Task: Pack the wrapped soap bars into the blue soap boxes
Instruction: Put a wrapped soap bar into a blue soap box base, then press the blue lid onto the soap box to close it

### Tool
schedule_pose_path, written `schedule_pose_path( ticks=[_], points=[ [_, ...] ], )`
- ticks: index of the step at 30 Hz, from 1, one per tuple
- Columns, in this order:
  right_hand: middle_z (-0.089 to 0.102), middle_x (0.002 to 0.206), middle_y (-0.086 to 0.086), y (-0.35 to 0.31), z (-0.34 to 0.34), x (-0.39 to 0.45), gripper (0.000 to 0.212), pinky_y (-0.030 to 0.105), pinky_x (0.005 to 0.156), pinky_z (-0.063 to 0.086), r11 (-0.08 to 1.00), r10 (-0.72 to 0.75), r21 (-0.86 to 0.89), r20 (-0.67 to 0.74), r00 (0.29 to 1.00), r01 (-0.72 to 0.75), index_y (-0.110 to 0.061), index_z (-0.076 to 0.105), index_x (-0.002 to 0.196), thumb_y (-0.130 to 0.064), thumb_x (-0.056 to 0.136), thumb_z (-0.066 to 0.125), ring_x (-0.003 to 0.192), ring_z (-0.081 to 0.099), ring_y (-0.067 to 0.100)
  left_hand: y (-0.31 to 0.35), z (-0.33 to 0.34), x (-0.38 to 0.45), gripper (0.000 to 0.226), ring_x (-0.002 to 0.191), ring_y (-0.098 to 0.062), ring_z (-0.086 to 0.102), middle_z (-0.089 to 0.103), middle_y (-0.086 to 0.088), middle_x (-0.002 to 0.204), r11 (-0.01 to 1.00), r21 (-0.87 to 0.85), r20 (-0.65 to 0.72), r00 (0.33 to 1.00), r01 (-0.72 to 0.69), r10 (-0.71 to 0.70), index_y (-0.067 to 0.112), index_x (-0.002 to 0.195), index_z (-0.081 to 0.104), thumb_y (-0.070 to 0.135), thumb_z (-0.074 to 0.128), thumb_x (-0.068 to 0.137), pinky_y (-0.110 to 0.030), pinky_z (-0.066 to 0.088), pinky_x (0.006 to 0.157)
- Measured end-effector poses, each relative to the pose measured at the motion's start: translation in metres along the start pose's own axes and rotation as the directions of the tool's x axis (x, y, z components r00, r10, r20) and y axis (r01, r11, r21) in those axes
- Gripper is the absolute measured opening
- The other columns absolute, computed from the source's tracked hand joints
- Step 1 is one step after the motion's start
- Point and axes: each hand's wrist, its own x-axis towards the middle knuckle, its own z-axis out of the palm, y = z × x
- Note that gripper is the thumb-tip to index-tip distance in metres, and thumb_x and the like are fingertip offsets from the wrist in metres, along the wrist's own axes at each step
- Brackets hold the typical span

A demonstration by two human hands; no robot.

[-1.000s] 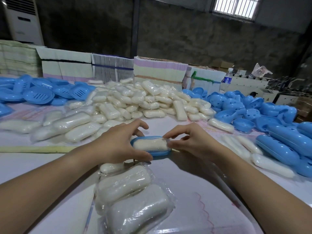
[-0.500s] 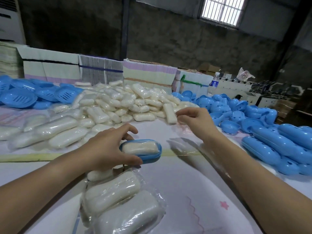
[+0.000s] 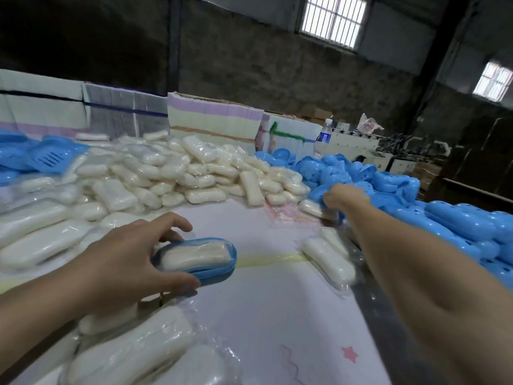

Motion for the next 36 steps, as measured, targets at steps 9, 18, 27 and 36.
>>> schedule_pose_path(
  ticks=[9, 18, 27, 36],
  points=[
    [0.061, 0.107, 0.009, -0.003, 0.009, 0.006, 0.019, 0.037, 0.073, 0.036, 0.994, -0.096, -0.084, -0.311, 0.945, 0.074, -0.015, 0.059, 0.104, -0.022, 0.090, 0.048, 0.106, 0.052, 0.032, -0.004, 0.003, 0.002, 0.086, 0.094, 0.000, 0.062, 0.063, 0.033, 0.102, 1.000, -0.003, -0.019, 1.000, -0.006, 0.006, 0.068, 0.112, 0.041, 0.084, 0.068, 0.031, -0.038, 0.051, 0.089],
    [0.051, 0.114, 0.009, -0.013, -0.008, -0.030, 0.046, 0.038, 0.062, 0.037, 0.902, -0.117, 0.274, -0.586, 0.801, 0.333, -0.022, 0.044, 0.120, -0.002, 0.082, 0.058, 0.080, 0.051, 0.033, 0.000, 0.002, 0.002, 0.085, 0.099, -0.001, 0.059, 0.061, 0.032, 0.104, 1.000, 0.018, -0.001, 1.000, 0.013, -0.013, 0.071, 0.109, 0.037, 0.085, 0.067, 0.030, -0.037, 0.050, 0.092],
    [0.059, 0.090, -0.001, -0.072, -0.026, -0.120, 0.042, 0.039, 0.064, 0.053, 0.493, -0.271, 0.770, -0.306, 0.913, 0.405, -0.021, 0.053, 0.125, -0.005, 0.086, 0.049, 0.084, 0.060, 0.022, 0.006, -0.001, -0.001, 0.077, 0.100, -0.004, 0.060, 0.061, 0.029, 0.106, 0.999, 0.002, 0.035, 0.999, 0.039, -0.040, 0.061, 0.102, 0.042, 0.082, 0.066, 0.032, -0.037, 0.050, 0.094],
    [0.043, 0.082, -0.020, -0.079, -0.015, -0.195, 0.041, 0.012, 0.068, 0.035, 0.270, -0.693, 0.362, -0.570, 0.441, 0.892, -0.027, 0.065, 0.109, -0.005, 0.075, 0.066, 0.073, 0.043, 0.006, 0.012, -0.006, -0.005, 0.098, 0.088, 0.000, 0.061, 0.062, 0.029, 0.102, 0.996, -0.061, 0.024, 0.997, 0.072, -0.070, 0.057, 0.118, 0.030, 0.075, 0.069, 0.030, -0.035, 0.052, 0.089]
  ],
)
